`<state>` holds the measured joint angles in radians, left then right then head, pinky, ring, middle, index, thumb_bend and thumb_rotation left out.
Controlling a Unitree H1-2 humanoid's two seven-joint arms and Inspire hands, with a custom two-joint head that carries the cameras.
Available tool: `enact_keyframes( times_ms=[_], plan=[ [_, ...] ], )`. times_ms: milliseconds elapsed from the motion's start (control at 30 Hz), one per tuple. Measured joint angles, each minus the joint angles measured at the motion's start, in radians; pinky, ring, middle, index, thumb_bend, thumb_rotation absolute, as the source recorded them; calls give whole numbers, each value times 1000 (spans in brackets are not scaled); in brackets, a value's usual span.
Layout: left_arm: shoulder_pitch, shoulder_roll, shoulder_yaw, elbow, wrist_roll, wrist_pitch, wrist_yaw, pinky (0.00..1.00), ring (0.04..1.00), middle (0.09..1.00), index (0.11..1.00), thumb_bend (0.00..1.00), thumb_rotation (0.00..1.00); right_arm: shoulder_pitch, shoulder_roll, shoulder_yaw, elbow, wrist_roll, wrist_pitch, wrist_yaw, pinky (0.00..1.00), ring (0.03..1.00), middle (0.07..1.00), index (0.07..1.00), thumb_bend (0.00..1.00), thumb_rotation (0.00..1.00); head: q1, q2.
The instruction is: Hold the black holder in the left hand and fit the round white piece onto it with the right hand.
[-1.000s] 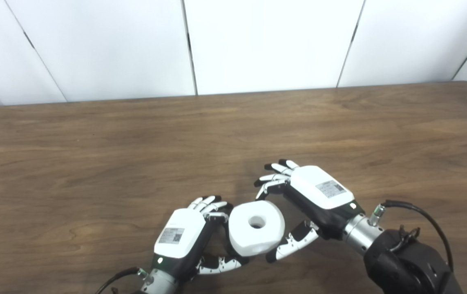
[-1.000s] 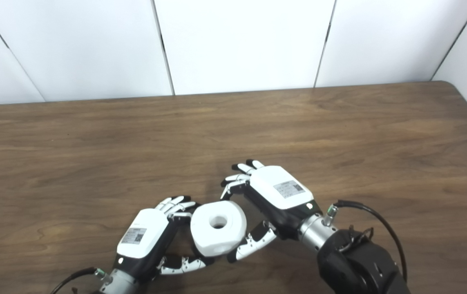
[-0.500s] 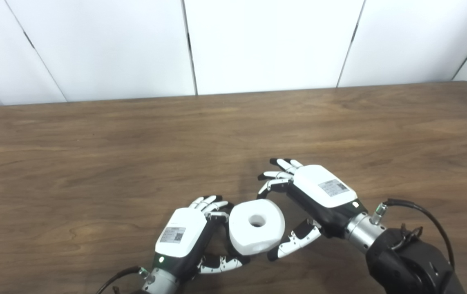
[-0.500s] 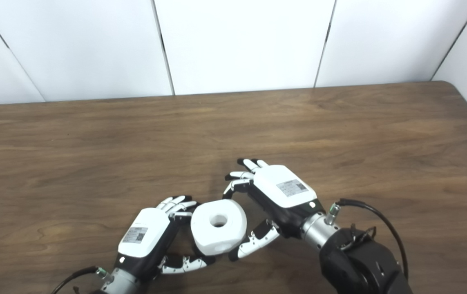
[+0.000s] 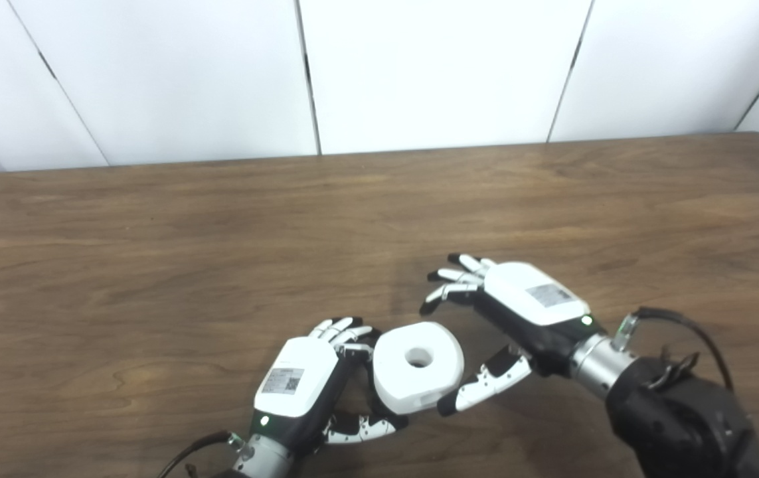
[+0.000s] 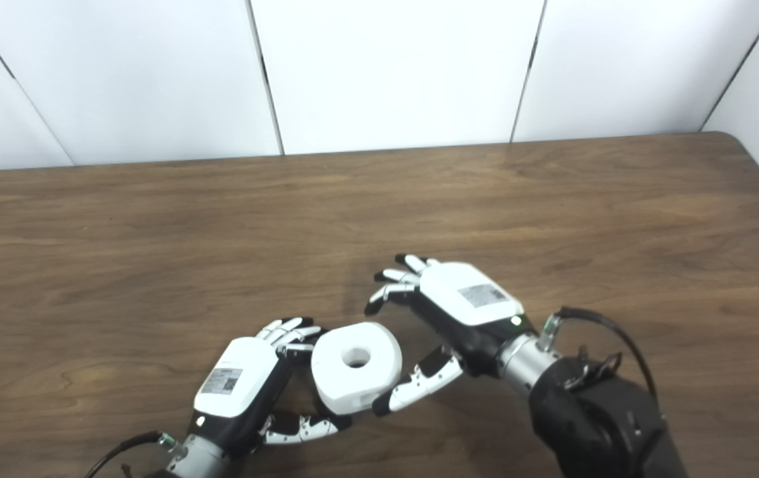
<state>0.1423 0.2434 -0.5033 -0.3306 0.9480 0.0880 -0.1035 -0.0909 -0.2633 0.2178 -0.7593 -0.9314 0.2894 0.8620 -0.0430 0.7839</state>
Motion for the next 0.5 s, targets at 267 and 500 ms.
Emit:
enact_keyframes(
  times_ms=[267,500],
  plan=[
    [-7,1,1,-2,0,1,-17,913,901,822,490,515,47,-25,-23,-56,-76,-17,65,132,1000,1000,979,899,1000,520,0,0],
    [-7,3,1,-11,3,10,-30,917,896,817,490,515,48,-42,-33,-98,-142,-39,97,231,1000,1000,1000,956,1000,540,-2,2]
  ],
)
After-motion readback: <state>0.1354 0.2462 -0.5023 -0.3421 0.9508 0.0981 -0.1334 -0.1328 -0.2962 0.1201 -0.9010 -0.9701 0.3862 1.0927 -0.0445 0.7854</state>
